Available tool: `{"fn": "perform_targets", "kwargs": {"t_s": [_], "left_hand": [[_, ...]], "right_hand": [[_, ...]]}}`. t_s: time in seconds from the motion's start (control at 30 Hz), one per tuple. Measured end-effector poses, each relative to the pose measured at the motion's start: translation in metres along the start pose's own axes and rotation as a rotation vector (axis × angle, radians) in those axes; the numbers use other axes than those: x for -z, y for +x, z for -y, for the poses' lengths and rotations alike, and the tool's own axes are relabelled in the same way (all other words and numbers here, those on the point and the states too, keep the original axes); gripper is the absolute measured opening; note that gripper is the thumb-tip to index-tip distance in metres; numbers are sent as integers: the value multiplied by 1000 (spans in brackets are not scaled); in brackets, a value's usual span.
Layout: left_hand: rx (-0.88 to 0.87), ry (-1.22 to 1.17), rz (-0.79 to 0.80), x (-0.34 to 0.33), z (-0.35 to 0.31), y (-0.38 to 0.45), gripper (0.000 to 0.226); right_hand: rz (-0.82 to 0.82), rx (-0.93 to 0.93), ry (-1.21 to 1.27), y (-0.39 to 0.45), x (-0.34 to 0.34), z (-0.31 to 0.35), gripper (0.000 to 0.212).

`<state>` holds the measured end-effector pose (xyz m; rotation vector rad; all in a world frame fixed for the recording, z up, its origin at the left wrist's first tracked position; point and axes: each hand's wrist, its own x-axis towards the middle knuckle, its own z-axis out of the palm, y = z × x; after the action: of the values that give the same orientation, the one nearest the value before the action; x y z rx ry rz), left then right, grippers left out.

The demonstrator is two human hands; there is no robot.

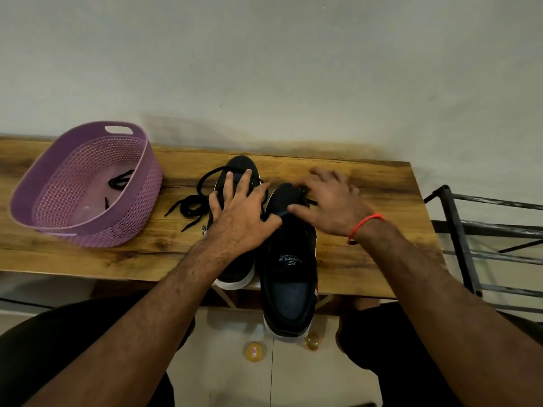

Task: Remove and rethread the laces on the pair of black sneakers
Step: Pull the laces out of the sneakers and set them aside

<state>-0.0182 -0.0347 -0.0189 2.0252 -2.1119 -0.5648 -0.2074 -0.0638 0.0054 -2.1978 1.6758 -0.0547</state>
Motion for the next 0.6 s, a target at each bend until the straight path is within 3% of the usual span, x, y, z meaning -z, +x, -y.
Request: {"fn": "perform_targets", "kwargs": {"t_s": [0.2, 0.37, 0.6], "left_hand": [[2, -2, 4, 2, 0, -1, 75], [11, 19, 0, 6, 0, 0, 76], [1, 19, 4, 2, 0, 0, 74]], "right_hand": [[110, 7, -50, -3, -10, 7, 65], [88, -58, 14, -5, -2, 1, 43], [20, -32, -189, -6, -11, 14, 24]]}}
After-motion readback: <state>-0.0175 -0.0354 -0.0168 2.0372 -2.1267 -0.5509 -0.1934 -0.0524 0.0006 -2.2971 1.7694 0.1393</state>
